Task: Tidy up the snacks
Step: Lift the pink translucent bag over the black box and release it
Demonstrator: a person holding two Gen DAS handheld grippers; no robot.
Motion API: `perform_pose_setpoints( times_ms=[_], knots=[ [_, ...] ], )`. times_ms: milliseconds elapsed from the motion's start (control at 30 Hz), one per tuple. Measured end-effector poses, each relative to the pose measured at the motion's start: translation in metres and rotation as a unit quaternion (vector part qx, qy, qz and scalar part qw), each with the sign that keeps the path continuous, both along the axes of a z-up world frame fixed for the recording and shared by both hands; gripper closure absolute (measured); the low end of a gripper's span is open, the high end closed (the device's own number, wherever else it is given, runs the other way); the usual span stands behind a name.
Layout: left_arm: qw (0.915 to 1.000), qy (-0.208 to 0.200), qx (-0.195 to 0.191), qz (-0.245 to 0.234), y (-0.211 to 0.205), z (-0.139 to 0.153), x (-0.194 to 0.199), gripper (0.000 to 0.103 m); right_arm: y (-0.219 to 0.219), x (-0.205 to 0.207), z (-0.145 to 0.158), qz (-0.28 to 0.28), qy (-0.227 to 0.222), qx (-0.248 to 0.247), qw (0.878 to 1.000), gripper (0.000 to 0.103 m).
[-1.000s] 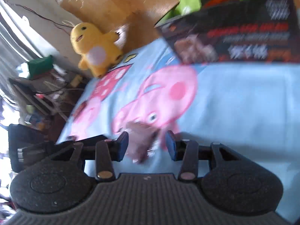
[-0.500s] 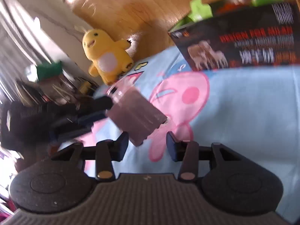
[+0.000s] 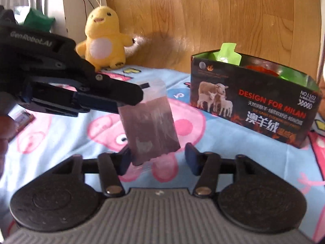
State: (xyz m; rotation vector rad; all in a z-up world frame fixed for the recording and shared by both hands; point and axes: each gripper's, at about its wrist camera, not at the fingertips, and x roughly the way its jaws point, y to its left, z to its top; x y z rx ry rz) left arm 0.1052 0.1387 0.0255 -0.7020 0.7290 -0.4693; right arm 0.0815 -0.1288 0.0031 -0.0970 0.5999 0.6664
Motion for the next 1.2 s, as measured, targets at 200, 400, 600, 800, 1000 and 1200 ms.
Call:
perform_pose_setpoints(
  times_ms=[200, 400, 600, 800, 1000, 1200],
  knots=[
    [0.9980, -0.055, 0.010, -0.028, -0.022, 0.042, 0.025, 0.086, -0.016, 0.007, 0.035, -0.044, -0.093, -0.007, 0.995, 0.050],
    [0.9949, -0.085, 0.032, -0.043, -0.061, 0.062, 0.075, 0.086, -0.032, 0.050, 0.064, -0.100, -0.148, -0.033, 0.983, 0.050],
    [0.9954, -0.078, 0.035, -0.044, -0.073, 0.052, 0.087, 0.087, -0.035, 0.067, 0.068, -0.102, -0.154, -0.057, 0.981, 0.050],
    [0.9964, -0.067, 0.032, -0.041, -0.066, 0.047, 0.085, 0.087, -0.027, 0.065, 0.058, -0.100, -0.157, -0.075, 0.980, 0.050],
    [0.9966, -0.070, 0.030, -0.031, -0.059, 0.050, 0.079, 0.087, -0.023, 0.070, 0.057, -0.097, -0.155, -0.083, 0.980, 0.050],
    [0.9967, -0.070, 0.026, -0.031, -0.056, 0.049, 0.077, 0.087, -0.027, 0.072, 0.057, -0.107, -0.140, -0.081, 0.981, 0.050]
  ],
)
